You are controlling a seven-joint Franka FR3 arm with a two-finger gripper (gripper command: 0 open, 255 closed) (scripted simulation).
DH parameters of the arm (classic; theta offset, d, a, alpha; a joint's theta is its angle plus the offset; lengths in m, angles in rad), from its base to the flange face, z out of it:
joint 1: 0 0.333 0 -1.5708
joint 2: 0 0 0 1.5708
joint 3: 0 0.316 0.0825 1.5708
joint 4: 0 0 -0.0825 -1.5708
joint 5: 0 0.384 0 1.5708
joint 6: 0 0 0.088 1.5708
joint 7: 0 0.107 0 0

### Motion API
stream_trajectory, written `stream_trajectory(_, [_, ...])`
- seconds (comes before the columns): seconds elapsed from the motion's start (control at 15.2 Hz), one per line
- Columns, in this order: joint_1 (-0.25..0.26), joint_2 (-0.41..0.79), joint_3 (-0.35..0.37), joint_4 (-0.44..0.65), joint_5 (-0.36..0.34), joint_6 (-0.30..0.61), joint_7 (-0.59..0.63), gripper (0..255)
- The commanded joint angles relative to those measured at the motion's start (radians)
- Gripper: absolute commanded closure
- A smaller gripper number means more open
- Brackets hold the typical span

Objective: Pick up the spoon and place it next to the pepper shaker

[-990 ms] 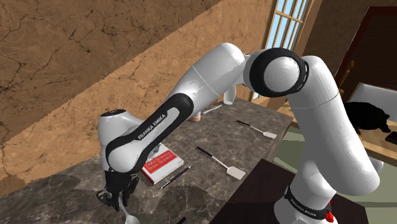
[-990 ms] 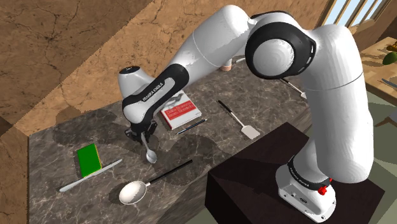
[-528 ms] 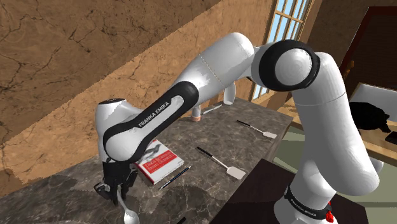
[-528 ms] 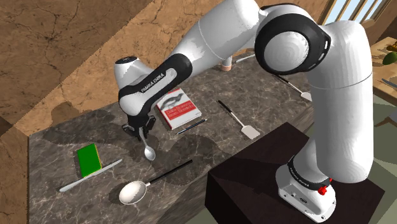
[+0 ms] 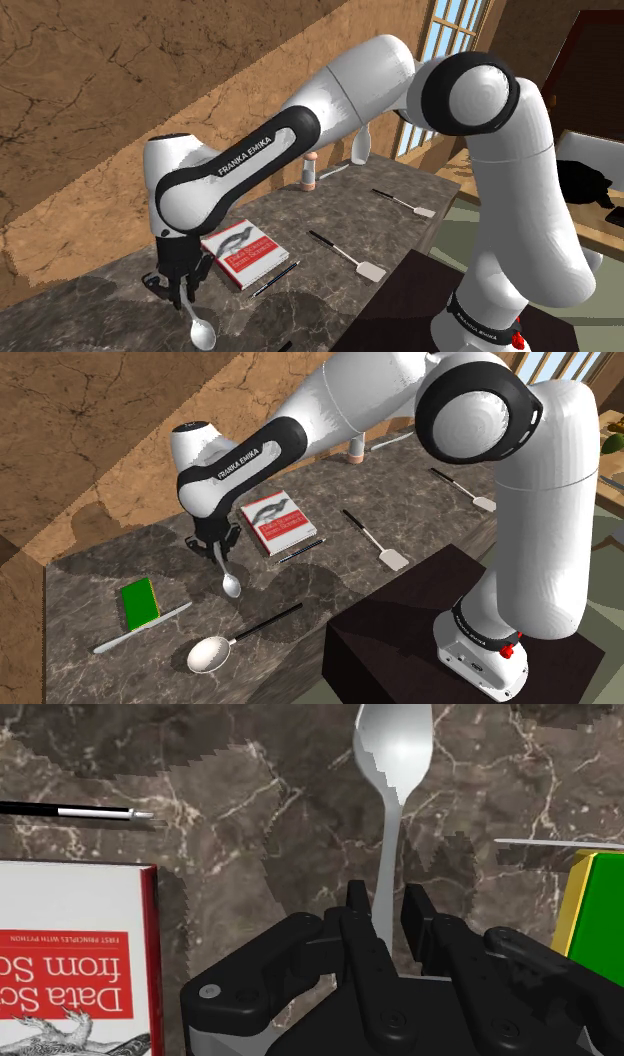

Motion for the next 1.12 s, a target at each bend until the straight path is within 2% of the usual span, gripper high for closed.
stream_trajectory(0.0, [-0.003,-0.017,0.003,0.002,0.003,-0.02,0.001,255])
stream_trajectory(1.06, [-0.014,-0.116,0.015,0.081,0.022,-0.194,0.017,255])
